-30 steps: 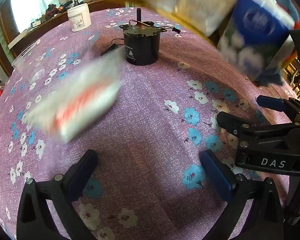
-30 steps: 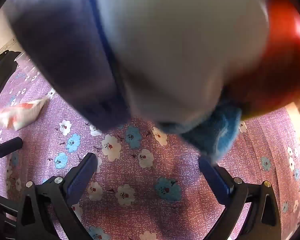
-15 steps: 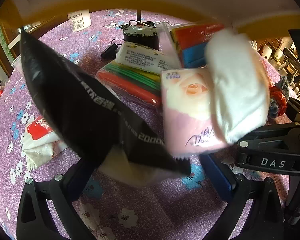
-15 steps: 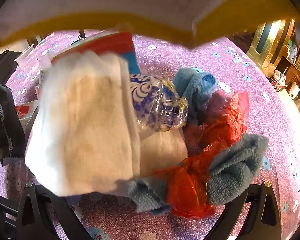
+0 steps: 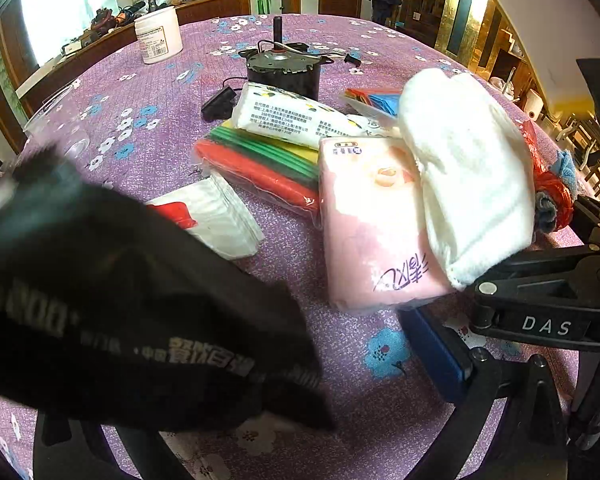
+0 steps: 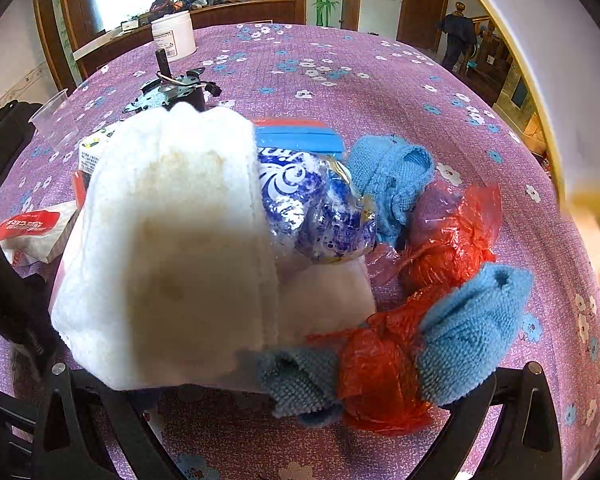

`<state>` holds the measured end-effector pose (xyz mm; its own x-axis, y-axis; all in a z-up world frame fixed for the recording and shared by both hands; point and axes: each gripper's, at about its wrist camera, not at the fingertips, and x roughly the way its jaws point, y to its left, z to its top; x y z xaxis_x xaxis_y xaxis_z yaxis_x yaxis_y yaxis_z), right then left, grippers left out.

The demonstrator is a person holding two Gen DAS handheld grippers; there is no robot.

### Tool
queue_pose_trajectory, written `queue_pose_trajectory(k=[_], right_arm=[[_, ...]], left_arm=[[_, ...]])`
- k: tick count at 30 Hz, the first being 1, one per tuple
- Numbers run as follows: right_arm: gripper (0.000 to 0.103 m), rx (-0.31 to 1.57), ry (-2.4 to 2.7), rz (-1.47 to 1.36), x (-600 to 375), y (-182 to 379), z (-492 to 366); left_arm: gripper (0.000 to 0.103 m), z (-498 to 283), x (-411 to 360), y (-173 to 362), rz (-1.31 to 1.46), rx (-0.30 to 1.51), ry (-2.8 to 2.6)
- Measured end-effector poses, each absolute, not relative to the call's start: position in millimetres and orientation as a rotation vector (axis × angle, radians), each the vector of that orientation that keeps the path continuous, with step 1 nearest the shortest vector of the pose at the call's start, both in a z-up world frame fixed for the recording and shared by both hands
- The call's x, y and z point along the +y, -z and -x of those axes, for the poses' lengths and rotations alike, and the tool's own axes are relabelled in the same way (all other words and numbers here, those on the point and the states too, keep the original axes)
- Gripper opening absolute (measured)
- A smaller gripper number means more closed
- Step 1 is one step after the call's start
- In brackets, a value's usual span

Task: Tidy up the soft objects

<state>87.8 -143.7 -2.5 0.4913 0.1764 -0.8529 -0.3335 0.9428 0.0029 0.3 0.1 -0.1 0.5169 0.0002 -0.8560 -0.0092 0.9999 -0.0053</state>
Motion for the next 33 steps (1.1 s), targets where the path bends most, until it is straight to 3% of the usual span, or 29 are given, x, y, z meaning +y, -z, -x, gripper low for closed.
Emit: queue_pose_trajectory(k=[33], right_arm=[[0.102, 1.011, -0.311, 0.172, -144.5, 2.7, -87.1]], left_arm=[[0.103, -1.9, 1.9, -0.7, 0.010, 1.027, -0.006]])
